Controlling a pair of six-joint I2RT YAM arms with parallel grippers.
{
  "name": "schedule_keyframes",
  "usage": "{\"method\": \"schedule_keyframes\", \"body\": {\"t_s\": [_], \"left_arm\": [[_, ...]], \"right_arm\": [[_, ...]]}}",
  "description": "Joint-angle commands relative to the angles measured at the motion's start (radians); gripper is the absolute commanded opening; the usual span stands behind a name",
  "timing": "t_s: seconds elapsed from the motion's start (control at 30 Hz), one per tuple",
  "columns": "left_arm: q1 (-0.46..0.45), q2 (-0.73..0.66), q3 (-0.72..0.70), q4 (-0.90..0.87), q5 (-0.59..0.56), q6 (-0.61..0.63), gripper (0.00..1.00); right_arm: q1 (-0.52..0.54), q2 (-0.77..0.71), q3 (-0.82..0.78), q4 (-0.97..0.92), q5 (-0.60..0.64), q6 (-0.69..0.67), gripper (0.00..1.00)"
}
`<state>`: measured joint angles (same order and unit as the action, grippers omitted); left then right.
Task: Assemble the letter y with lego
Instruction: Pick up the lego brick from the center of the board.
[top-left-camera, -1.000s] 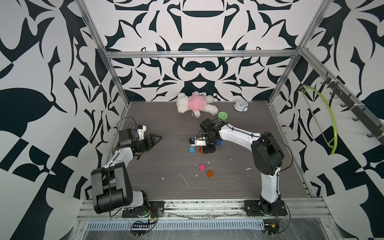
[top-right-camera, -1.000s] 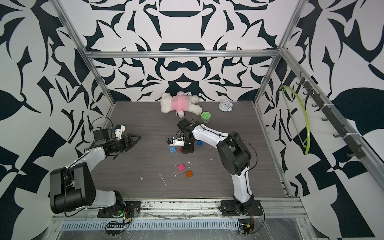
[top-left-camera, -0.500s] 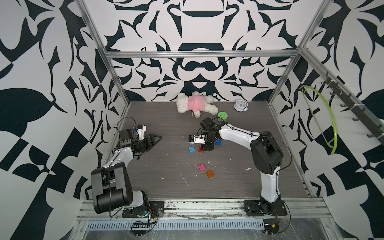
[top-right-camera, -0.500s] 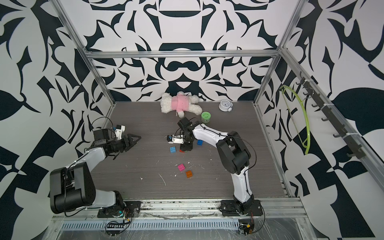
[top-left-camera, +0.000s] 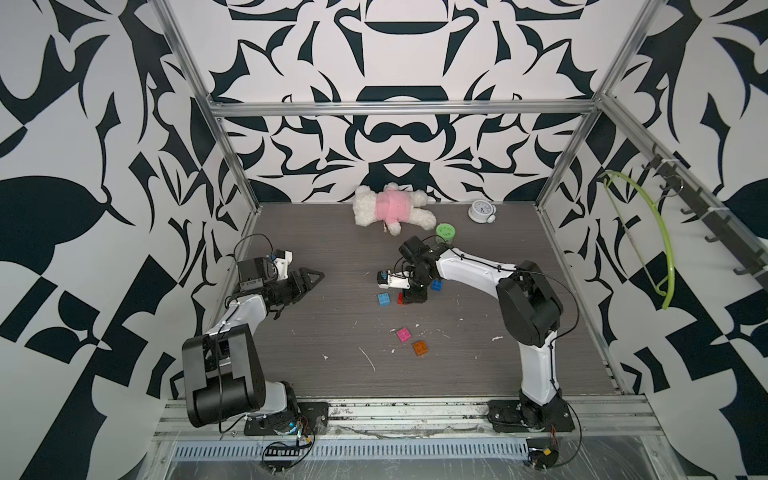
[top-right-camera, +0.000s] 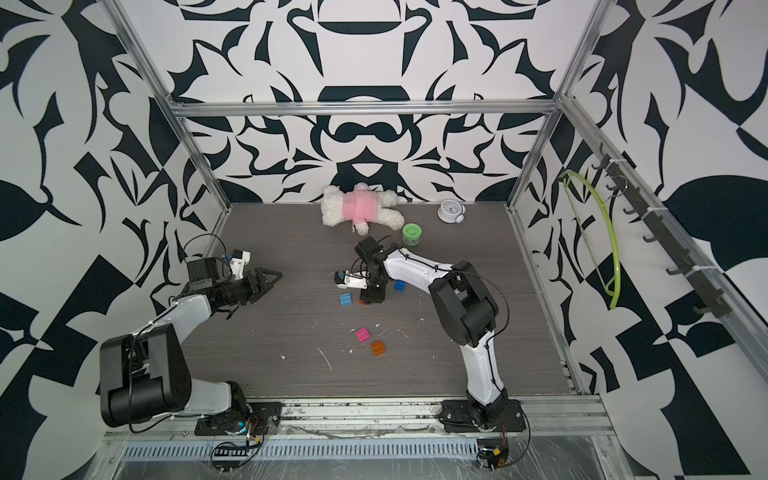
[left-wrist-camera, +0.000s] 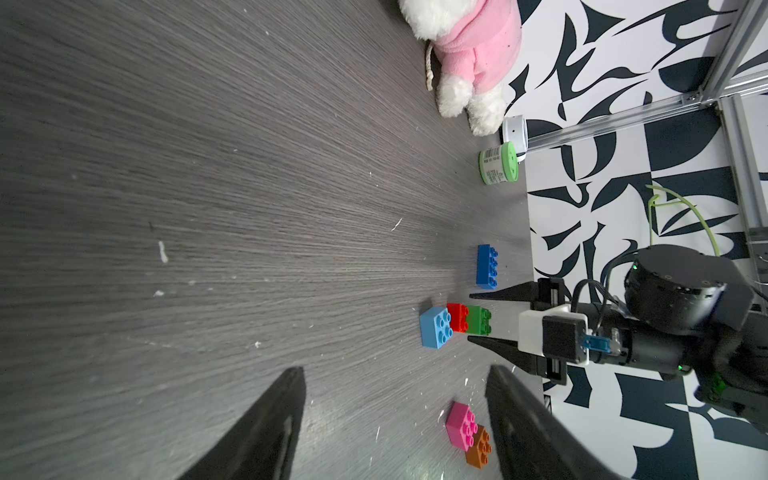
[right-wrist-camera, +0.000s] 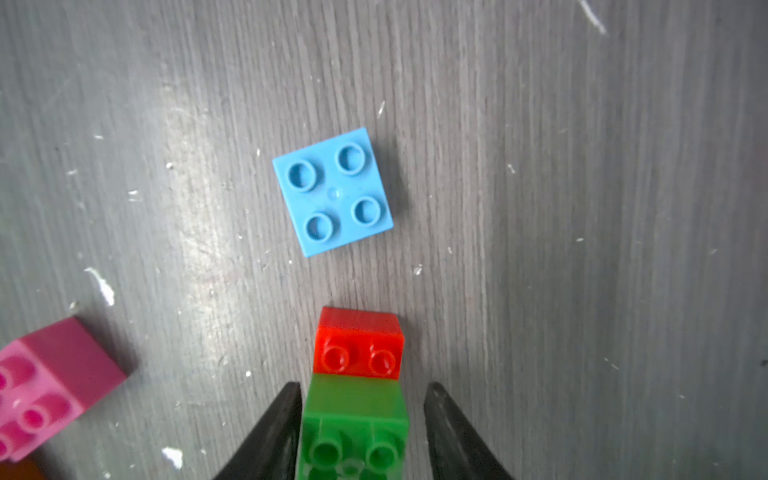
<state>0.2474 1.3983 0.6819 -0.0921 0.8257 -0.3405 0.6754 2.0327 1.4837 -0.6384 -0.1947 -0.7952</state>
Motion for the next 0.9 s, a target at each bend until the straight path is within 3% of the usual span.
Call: {"method": "schedule_keyframes", "body": {"t_s": [0.0, 0.17, 0.87], "left_arm": [[-0.003, 0.007, -0.012, 0.004, -0.002, 0.012, 0.73], [-0.002, 0.008, -0.013, 0.005, -0.004, 0.011, 0.73], [-0.003, 0.009, -0.013, 0.005, -0.002, 0.011, 0.73]], "right_arm": [[0.009, 0.000, 0.029, -0.017, -0.008, 0.021, 0.50], [0.012, 0.006, 0.029, -0.007, -0.008, 0.029, 0.44], [0.015, -0.020, 0.015, 0.021, -0.011, 0.065, 0.48]]}}
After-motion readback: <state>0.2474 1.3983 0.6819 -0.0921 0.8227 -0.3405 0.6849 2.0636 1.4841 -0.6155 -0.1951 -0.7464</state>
